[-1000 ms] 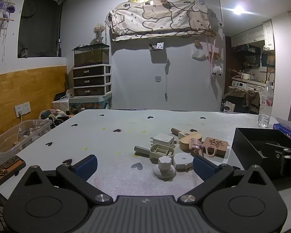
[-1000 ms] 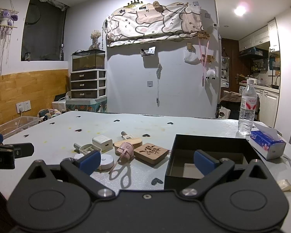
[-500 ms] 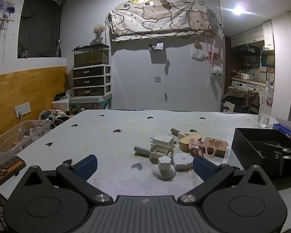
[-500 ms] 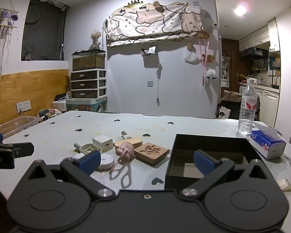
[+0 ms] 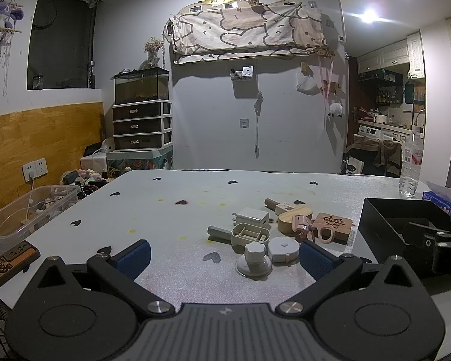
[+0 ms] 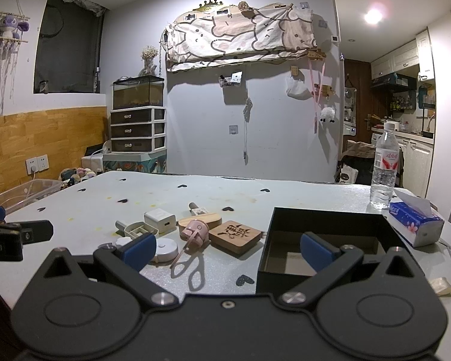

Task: Organize rigid objects

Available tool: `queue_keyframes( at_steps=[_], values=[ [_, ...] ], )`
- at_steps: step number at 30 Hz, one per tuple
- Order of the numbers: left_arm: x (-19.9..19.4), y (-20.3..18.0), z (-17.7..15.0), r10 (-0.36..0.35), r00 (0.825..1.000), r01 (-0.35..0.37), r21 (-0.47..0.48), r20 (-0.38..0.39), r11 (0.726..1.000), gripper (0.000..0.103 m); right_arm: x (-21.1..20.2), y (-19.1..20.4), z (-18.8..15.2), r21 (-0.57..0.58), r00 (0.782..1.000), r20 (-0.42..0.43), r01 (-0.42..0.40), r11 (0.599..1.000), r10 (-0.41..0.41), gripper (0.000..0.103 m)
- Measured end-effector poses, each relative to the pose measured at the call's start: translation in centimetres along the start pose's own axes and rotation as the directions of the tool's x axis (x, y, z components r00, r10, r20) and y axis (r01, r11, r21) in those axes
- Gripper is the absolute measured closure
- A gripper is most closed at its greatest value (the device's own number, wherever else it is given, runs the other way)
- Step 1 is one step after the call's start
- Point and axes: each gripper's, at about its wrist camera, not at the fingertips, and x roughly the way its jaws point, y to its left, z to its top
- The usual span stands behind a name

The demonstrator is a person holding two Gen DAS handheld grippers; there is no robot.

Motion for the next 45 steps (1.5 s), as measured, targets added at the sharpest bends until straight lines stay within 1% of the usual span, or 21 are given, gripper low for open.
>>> queue_keyframes(
  at_steps=[18, 19, 24, 30, 33, 36, 39, 43, 45],
  values=[
    [0.0, 0.0, 0.0, 0.001, 1.0, -0.001, -0.001, 0.001, 1.0, 0.0, -0.2, 0.3, 0.0, -0.003, 1.0, 0.003, -0.005, 1.0, 0.005, 0.0],
    [-0.3, -0.2, 0.5, 0.0, 1.0, 0.0, -0.001, 0.002, 1.0, 0.0, 0.2, 0.8, 0.0, -0.005, 1.0, 0.003, -0.007, 1.0, 0.007, 0.0],
    [-0.8, -0.9, 1.2, -0.001, 1.0, 0.001, 0.0, 0.005, 1.0, 0.0, -0.6, 1.0, 0.2, -0.012, 1.0, 0.021, -0.023, 1.0, 0.023, 0.0],
    [-1.8, -1.4, 2.1, -0.007, 1.0, 0.007, -0.003, 0.029, 1.0, 0.0, -1.3, 0.2, 0.8, -0.01, 0.999, 0.047, -0.022, 1.0, 0.022, 0.0],
    [-1.1, -1.0, 2.1, -0.009, 0.999, 0.01, -0.014, 0.04, 1.0, 0.0, -1.2, -1.1, 1.3, 0.003, 0.998, 0.058, 0.003, 1.0, -0.003, 0.0],
    [-0.5, -1.0, 2.6, -0.013, 0.999, 0.013, -0.019, 0.052, 1.0, 0.0, -1.0, -2.7, 1.6, 0.032, 0.997, 0.059, 0.045, 0.998, -0.047, 0.0],
    [0.2, -0.9, 2.7, -0.015, 0.998, 0.016, -0.016, 0.061, 1.0, 0.0, -0.7, -5.0, 1.8, 0.07, 0.993, 0.055, 0.105, 0.992, -0.109, 0.0],
    [1.7, -1.0, 2.5, -0.01, 0.998, 0.01, -0.012, 0.055, 1.0, 0.0, -0.3, -8.6, 1.7, 0.144, 0.982, 0.034, 0.18, 0.973, -0.187, 0.0],
    [2.9, -1.2, 2.4, -0.006, 0.999, 0.006, -0.007, 0.037, 1.0, 0.0, -0.1, -10.4, 1.6, 0.183, 0.977, 0.015, 0.207, 0.961, -0.214, 0.0]
  ],
)
